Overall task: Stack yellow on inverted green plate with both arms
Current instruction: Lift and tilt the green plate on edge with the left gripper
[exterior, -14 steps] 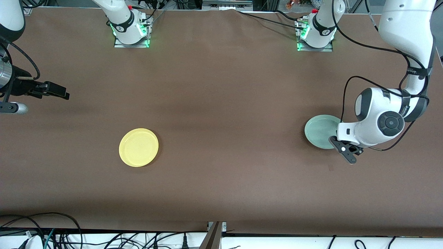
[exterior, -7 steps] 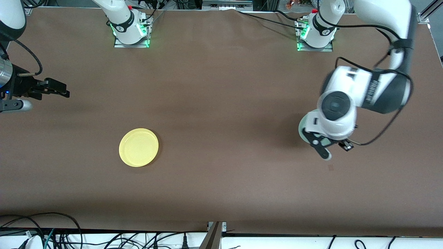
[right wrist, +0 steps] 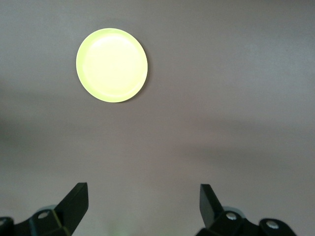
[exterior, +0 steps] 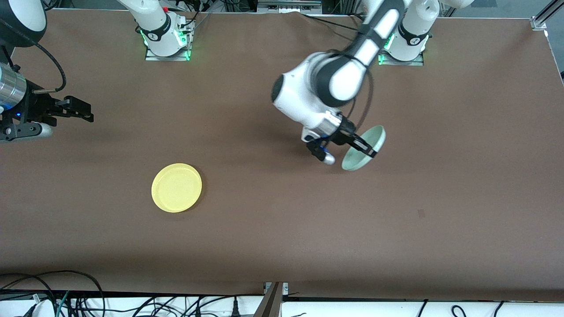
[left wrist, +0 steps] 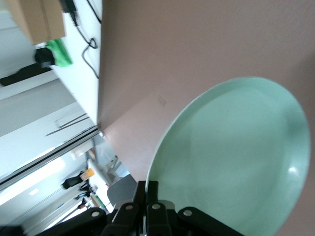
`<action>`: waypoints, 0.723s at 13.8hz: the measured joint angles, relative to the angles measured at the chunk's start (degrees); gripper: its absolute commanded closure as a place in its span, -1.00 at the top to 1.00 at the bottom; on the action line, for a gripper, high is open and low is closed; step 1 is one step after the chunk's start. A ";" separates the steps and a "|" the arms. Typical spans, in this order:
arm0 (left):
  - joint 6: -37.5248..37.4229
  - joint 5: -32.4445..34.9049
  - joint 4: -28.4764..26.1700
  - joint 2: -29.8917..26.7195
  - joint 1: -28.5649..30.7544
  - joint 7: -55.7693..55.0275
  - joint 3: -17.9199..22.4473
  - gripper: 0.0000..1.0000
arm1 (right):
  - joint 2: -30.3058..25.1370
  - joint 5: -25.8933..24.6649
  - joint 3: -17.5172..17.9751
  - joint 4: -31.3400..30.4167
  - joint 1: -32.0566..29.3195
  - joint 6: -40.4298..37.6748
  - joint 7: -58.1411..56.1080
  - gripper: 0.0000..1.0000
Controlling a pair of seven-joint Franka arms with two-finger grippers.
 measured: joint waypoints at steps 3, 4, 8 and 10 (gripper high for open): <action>-2.05 4.26 1.65 4.94 -5.29 -14.33 0.17 -1.00 | -0.05 0.00 -0.01 -0.01 0.00 -0.11 0.00 1.00; -2.64 4.56 3.56 6.54 -6.36 -17.75 0.25 -1.00 | -0.05 0.00 0.00 -0.02 0.00 -0.13 0.00 1.00; -3.14 4.62 10.29 10.34 -9.48 -25.63 0.39 -1.00 | -0.04 0.00 0.00 -0.06 0.00 -0.29 0.00 1.00; -3.18 4.62 10.97 11.77 -11.82 -29.62 0.39 -1.00 | -0.04 0.00 0.00 -0.06 0.00 -0.51 0.00 1.00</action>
